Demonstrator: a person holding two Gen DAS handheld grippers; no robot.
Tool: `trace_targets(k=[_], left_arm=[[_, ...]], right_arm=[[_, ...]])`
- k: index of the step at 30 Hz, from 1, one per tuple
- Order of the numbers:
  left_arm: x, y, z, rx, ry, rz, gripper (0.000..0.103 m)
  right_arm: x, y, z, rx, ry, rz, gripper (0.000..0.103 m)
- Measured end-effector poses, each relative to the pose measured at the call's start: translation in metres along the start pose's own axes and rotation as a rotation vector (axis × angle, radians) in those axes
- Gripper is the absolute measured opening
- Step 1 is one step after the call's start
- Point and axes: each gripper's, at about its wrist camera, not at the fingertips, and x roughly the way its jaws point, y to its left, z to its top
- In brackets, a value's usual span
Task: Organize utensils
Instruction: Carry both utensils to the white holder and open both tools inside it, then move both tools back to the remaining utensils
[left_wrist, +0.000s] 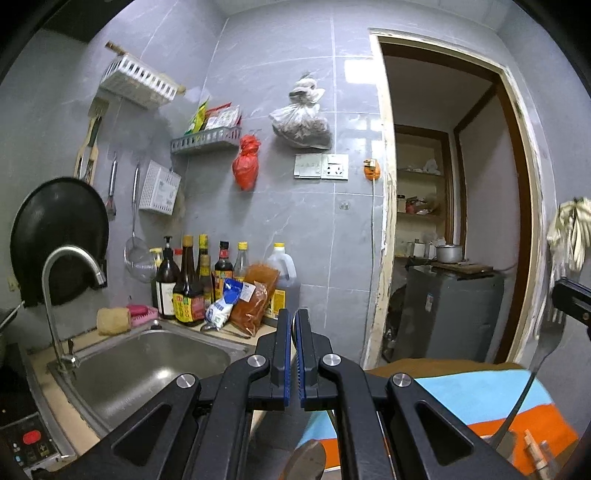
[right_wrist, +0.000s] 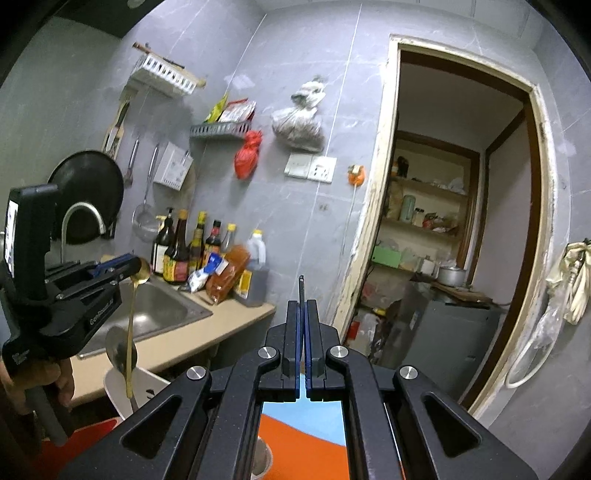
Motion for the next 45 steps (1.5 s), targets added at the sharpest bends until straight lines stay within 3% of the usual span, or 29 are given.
trace_targets(k=[11,20,26,30,35,41,45], left_arm=[[-0.004,-0.021,-0.025,0.083,-0.007,-0.004,0.003],[-0.003,-0.028,-0.039,0.105,0.078,-0.09,0.005],[0.0,-0.021,-0.038,0.037,0.168,-0.164,0.007],[0.003,-0.019,-0.037,0.001,0.209,-0.199,0.031],[0.002,-0.02,-0.034,-0.023,0.228,-0.214,0.038],[-0.001,-0.022,-0.025,-0.042,0.228,-0.22,0.052],[-0.006,-0.027,-0.016,-0.051,0.225,-0.222,0.063]], right_arm=[[0.024,0.007,-0.034,-0.007,0.069,0.033,0.002],[0.034,0.005,-0.051,0.018,0.135,0.09,0.002],[0.032,0.001,-0.054,0.044,0.149,0.103,0.003],[0.031,-0.002,-0.054,0.06,0.155,0.108,0.003],[0.026,-0.007,-0.051,0.083,0.152,0.104,0.004],[0.014,-0.024,-0.046,0.14,0.131,0.068,0.026],[0.005,-0.041,-0.042,0.174,0.118,0.032,0.027]])
